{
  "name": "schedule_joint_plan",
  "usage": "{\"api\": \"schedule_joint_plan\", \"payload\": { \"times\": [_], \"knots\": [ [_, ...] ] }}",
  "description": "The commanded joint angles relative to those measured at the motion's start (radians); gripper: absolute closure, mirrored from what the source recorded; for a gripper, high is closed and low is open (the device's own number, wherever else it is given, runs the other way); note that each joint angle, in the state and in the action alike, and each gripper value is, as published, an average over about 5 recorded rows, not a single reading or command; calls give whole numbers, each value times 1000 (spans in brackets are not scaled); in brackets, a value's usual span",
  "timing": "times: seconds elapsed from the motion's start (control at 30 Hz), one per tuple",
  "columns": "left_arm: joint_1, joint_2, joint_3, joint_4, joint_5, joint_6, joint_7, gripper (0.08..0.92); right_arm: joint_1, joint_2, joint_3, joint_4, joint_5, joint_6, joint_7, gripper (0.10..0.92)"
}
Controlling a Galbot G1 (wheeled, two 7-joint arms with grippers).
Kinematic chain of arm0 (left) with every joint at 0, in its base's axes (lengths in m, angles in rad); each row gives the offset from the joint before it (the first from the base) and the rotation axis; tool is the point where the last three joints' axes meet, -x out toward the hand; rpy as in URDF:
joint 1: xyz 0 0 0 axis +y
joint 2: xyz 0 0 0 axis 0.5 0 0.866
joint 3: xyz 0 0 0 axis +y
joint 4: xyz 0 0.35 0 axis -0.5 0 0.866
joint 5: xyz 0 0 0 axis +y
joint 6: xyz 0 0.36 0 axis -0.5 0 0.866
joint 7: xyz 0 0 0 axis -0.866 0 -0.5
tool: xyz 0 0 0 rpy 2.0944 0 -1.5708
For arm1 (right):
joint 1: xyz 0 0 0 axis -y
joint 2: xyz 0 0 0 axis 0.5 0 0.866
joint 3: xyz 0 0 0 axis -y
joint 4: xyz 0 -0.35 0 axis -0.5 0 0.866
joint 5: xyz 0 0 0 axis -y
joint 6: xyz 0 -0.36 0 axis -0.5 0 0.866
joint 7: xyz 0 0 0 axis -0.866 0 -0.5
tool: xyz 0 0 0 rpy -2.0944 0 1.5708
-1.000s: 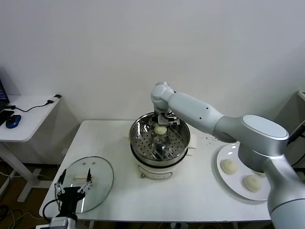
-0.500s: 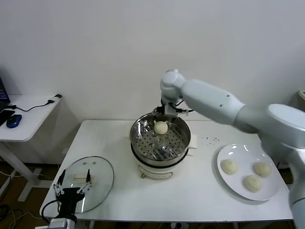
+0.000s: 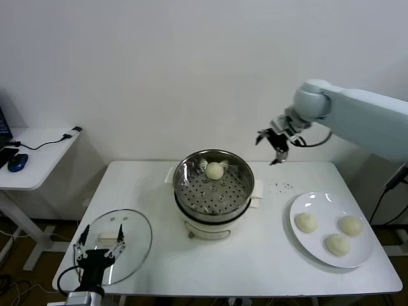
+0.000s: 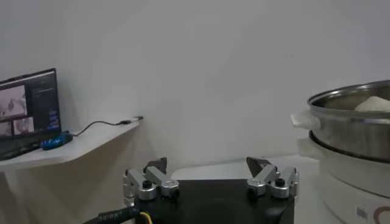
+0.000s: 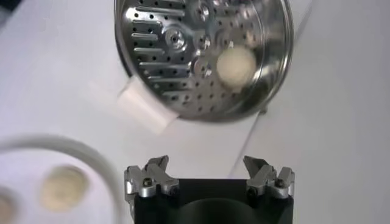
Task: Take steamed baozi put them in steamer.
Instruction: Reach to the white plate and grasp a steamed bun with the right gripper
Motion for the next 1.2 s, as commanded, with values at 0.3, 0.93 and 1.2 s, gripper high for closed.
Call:
{"api": "schedule_joint_plan", "payload": {
  "times": [0.3,0.93,1.2],
  "knots": [
    [9,4,-1,-4,2,3,1,177,-526,-197,298,-56,-157,-151,-20,203],
    [13,-1,-8,14,5,1,-2,177,-655,-47,423,-245,-231,-108,-32,203],
    [13,-2,-8,20,7,-1,-3,177,-660,-2,438,-294,-235,-96,-32,204]
  ]
}}
